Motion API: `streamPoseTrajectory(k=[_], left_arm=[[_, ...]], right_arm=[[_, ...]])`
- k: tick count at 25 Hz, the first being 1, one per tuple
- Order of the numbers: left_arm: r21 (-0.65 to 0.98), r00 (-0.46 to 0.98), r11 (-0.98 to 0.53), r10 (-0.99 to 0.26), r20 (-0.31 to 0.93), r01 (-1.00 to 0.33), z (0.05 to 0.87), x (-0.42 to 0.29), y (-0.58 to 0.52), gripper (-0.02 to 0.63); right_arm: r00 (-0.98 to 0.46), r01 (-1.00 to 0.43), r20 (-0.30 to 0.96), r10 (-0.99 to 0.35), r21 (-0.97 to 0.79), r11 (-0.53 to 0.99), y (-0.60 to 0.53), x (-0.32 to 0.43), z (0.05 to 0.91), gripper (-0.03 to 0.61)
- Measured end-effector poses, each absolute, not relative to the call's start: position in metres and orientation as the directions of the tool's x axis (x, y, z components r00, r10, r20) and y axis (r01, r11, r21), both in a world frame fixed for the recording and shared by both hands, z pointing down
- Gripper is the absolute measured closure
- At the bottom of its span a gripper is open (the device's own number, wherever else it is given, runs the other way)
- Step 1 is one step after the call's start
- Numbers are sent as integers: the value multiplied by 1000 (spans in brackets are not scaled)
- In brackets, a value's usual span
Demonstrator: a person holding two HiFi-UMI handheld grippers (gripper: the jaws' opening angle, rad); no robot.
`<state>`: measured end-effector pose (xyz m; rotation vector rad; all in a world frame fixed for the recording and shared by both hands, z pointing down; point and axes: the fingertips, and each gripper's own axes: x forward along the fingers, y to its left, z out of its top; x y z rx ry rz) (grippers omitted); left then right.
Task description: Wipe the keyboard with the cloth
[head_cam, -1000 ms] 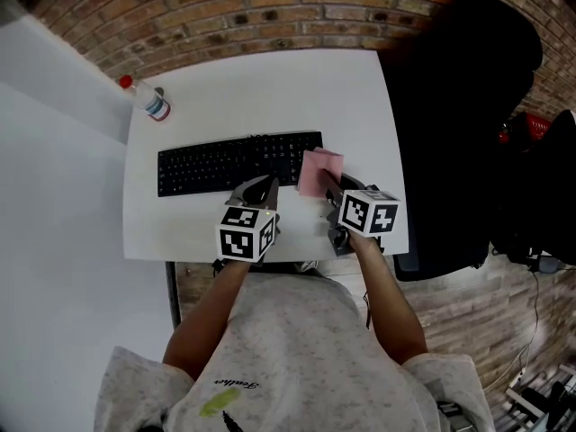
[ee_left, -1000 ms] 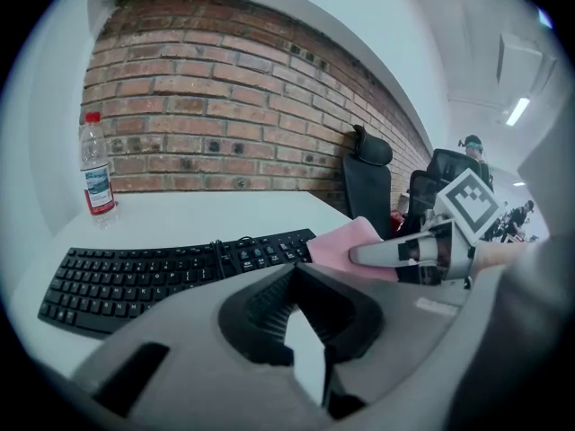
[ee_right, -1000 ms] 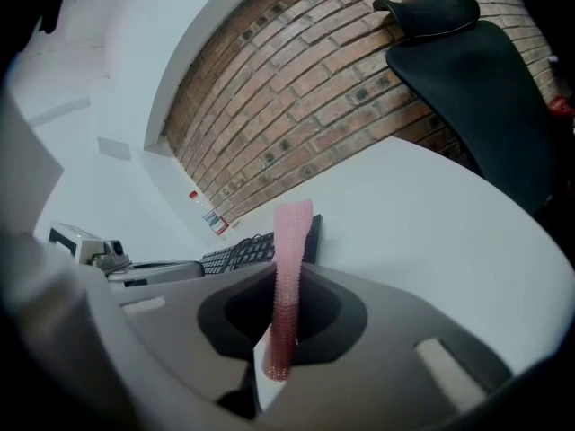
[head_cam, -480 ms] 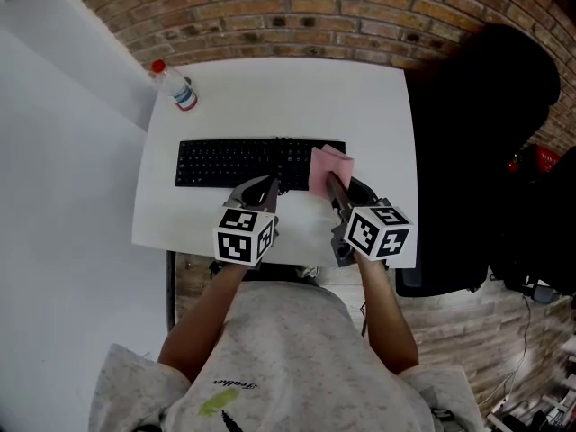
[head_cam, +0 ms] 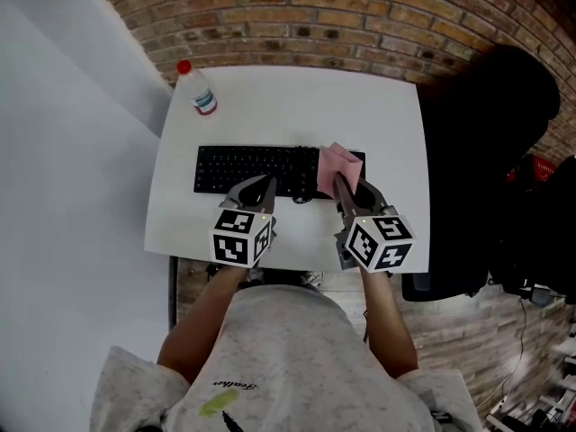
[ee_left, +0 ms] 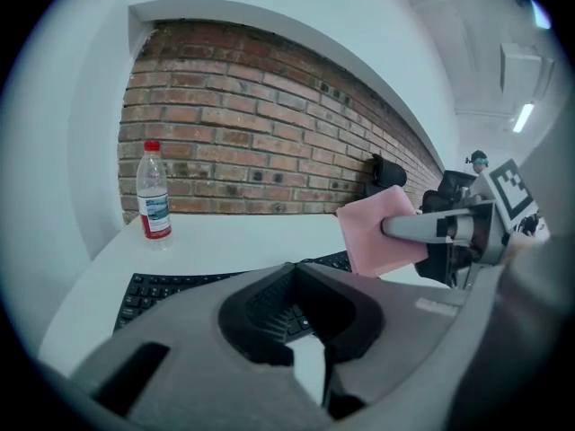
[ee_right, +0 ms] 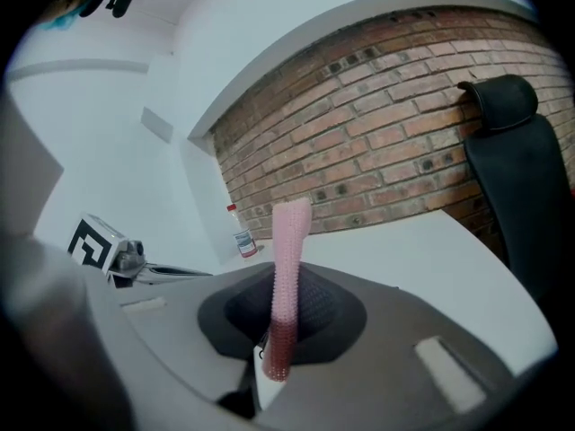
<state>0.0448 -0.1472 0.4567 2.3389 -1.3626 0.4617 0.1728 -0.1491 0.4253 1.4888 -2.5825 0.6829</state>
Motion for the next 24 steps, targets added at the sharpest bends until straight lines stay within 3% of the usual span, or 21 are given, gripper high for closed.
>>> streamPoseTrajectory(k=[24], left_arm=[[197, 536, -505, -720, 440, -840, 449, -7, -150, 618]], right_arm=[[-494, -864, 301, -816, -272, 423, -139, 110, 415, 558]])
